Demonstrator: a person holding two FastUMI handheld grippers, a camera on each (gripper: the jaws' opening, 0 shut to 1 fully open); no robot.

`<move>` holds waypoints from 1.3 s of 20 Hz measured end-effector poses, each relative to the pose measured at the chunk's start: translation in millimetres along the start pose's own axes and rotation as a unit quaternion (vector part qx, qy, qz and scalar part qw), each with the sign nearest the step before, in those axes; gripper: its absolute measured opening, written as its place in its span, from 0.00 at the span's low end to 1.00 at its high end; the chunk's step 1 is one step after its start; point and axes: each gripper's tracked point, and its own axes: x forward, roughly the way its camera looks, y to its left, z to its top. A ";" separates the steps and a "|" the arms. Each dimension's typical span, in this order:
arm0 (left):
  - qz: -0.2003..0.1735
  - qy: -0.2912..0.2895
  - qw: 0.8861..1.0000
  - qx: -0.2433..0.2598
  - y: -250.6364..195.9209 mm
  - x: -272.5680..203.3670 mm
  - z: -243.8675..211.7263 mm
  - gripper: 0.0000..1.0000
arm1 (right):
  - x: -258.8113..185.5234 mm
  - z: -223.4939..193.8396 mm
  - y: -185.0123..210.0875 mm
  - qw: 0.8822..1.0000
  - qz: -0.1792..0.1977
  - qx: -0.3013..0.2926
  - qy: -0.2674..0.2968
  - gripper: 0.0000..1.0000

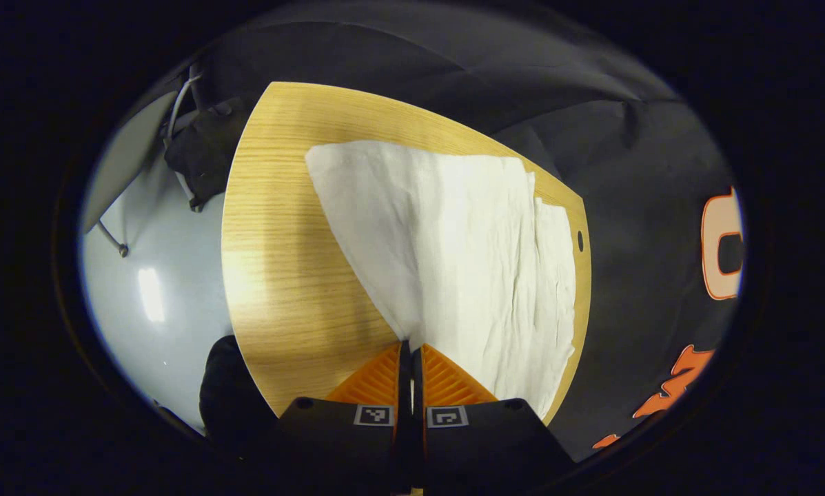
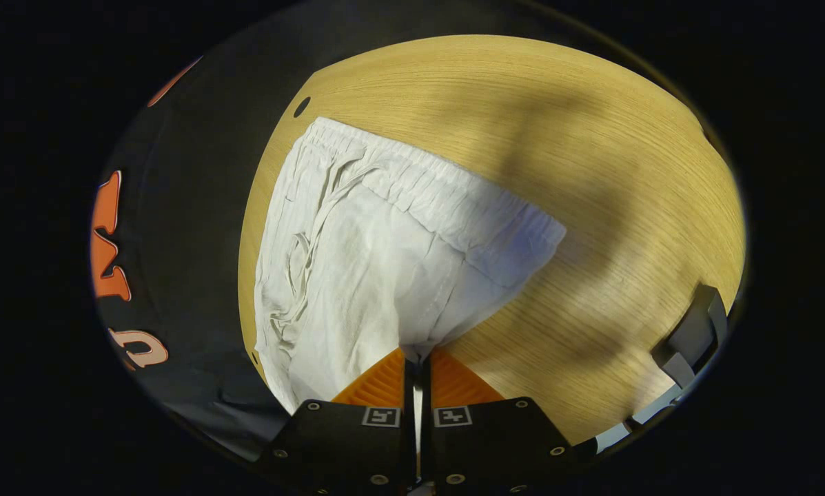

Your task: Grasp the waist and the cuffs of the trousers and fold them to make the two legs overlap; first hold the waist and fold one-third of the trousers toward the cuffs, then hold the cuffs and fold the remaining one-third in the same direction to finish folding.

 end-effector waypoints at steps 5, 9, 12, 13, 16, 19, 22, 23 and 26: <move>-0.028 -0.011 0.999 0.035 -37.2 -36.3 1.1 0.04 | -23.7 1.2 7.4 1.000 -0.002 -0.004 0.005 0.03; -0.061 -0.031 0.997 0.045 -78.2 -61.3 14.2 0.04 | -47.2 15.0 39.8 1.000 0.030 0.002 0.000 0.04; -0.071 -0.048 0.993 0.083 -113.6 -68.0 29.1 0.01 | -59.8 22.0 64.0 0.999 0.041 -0.011 0.006 0.03; -0.078 -0.048 0.992 0.092 -129.8 -68.1 32.6 0.02 | -61.1 26.5 75.7 0.999 0.046 -0.014 0.007 0.04; -0.094 -0.040 0.987 0.122 -182.0 -63.3 39.7 0.04 | -61.0 41.4 112.4 0.998 0.052 -0.026 -0.001 0.03; -0.106 -0.039 0.981 0.156 -227.6 -52.7 49.9 0.04 | -55.2 59.3 148.4 0.997 0.061 -0.035 -0.008 0.03; -0.109 -0.028 0.974 0.194 -273.5 -34.1 53.9 0.04 | -43.8 75.1 176.9 0.997 0.062 -0.043 -0.017 0.03; -0.109 -0.024 0.972 0.205 -286.6 -24.9 54.0 0.04 | -39.0 80.7 185.2 0.997 0.061 -0.041 -0.017 0.03; -0.111 -0.011 0.968 0.223 -322.0 9.1 57.5 0.04 | -19.3 101.5 209.0 0.997 0.061 -0.035 -0.026 0.03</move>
